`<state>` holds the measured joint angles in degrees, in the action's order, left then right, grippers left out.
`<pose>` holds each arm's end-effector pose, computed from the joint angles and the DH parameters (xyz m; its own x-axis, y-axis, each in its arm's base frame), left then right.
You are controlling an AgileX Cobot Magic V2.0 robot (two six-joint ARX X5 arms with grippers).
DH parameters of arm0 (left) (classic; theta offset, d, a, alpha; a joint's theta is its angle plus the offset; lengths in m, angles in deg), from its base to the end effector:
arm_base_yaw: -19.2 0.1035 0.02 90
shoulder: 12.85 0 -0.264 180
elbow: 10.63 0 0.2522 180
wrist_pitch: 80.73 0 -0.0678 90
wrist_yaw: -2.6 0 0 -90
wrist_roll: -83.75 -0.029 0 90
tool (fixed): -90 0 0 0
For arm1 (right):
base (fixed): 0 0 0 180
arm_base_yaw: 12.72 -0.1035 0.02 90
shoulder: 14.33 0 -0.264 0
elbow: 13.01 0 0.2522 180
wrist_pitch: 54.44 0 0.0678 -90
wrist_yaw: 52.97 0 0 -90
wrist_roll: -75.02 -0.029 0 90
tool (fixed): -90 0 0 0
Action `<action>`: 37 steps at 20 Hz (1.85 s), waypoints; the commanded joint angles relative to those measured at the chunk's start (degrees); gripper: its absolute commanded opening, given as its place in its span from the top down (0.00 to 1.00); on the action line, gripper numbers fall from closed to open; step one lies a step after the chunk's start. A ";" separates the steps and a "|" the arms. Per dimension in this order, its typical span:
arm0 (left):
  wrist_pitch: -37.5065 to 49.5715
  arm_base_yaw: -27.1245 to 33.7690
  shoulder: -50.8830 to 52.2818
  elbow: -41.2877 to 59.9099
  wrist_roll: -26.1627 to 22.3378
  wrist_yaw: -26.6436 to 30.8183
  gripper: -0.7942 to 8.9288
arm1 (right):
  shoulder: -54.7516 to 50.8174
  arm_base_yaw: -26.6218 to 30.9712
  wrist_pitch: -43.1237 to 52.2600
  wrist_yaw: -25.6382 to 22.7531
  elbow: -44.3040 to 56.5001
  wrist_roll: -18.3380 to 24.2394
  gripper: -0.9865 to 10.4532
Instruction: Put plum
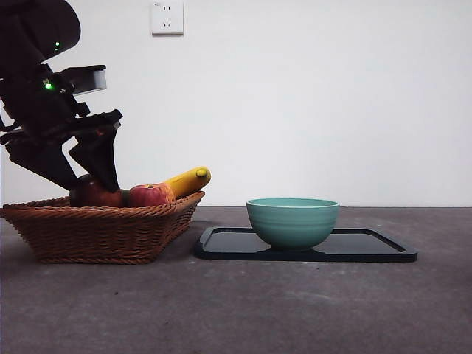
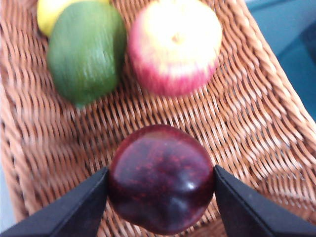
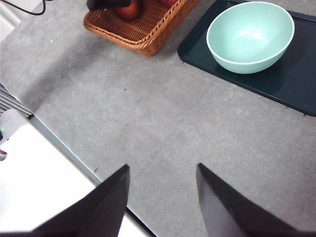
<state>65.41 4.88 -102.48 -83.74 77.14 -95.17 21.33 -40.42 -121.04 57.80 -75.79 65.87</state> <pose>0.3107 -0.0834 0.2214 0.5788 -0.2873 -0.7632 0.4123 0.9105 -0.0300 0.0866 0.0571 0.3120 0.4741 0.6494 -0.5945 -0.5788 0.7387 0.3453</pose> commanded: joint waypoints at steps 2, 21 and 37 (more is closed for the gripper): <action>2.19 -0.15 -2.73 0.17 -2.01 -0.17 0.61 | 0.20 -0.31 0.70 -0.22 -0.07 -0.90 0.72; 0.96 -0.37 0.26 -2.58 -1.18 -0.17 0.44 | 0.22 -0.31 1.73 -0.28 -0.07 -2.49 0.72; -25.86 -3.02 29.79 -3.32 0.81 -31.67 0.44 | 8.52 -0.28 8.96 -3.21 -0.07 -6.62 0.68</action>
<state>39.49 2.12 -72.34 -86.06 78.69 -125.90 29.48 -40.42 -112.62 54.79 -75.70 59.71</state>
